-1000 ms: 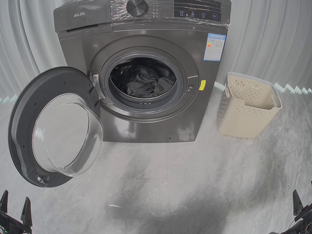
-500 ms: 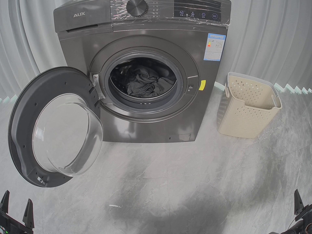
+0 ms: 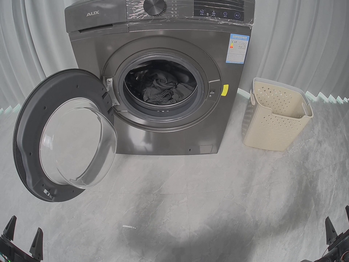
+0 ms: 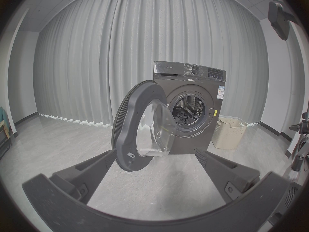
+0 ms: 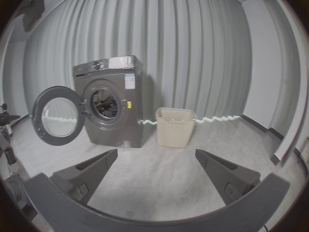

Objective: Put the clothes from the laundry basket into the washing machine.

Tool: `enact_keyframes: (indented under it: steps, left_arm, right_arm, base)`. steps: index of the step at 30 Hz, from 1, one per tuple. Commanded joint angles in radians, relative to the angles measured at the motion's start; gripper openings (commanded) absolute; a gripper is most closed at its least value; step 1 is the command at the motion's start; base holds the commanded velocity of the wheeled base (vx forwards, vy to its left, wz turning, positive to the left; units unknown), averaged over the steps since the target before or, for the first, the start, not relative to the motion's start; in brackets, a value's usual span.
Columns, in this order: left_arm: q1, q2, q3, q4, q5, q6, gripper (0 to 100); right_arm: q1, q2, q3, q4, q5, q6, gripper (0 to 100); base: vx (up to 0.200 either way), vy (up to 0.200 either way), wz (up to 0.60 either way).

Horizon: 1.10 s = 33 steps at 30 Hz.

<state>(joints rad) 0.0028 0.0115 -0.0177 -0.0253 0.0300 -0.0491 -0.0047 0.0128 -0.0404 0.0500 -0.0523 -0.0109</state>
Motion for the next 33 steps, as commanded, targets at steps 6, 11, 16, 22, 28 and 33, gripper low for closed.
enact_keyframes:
  steps: [6, 11, 16, 22, 28, 33]
  left_arm:
    - [0.0, -0.011, 0.016, 0.001, -0.004, -0.003, 100]
    - [0.0, -0.011, 0.016, 0.001, -0.004, -0.001, 100]
    - [0.0, -0.011, 0.016, 0.001, -0.002, -0.001, 100]
    - [0.0, -0.011, 0.016, 0.002, -0.004, -0.003, 100]
    - [0.0, -0.011, 0.016, 0.001, -0.005, -0.006, 100]
    - [0.0, -0.011, 0.016, 0.001, -0.004, -0.006, 100]
  right_arm:
    - [0.002, -0.005, 0.04, -0.048, 0.092, -0.006, 100]
    - [0.003, -0.008, 0.04, -0.047, 0.092, 0.0, 100]
    - [0.003, -0.008, 0.04, -0.048, 0.092, -0.001, 100]
    - [0.003, -0.008, 0.04, -0.048, 0.092, -0.001, 100]
    - [0.003, -0.008, 0.04, -0.048, 0.092, -0.001, 100]
    - [0.003, -0.008, 0.04, -0.048, 0.092, -0.001, 100]
  base:
    - [0.0, 0.0, 0.0]
    - [-0.12, 0.0, 0.0]
    - [0.0, 0.0, 0.0]
    - [0.0, 0.167, 0.0]
    - [0.0, 0.2, 0.0]
    - [0.0, 0.2, 0.0]
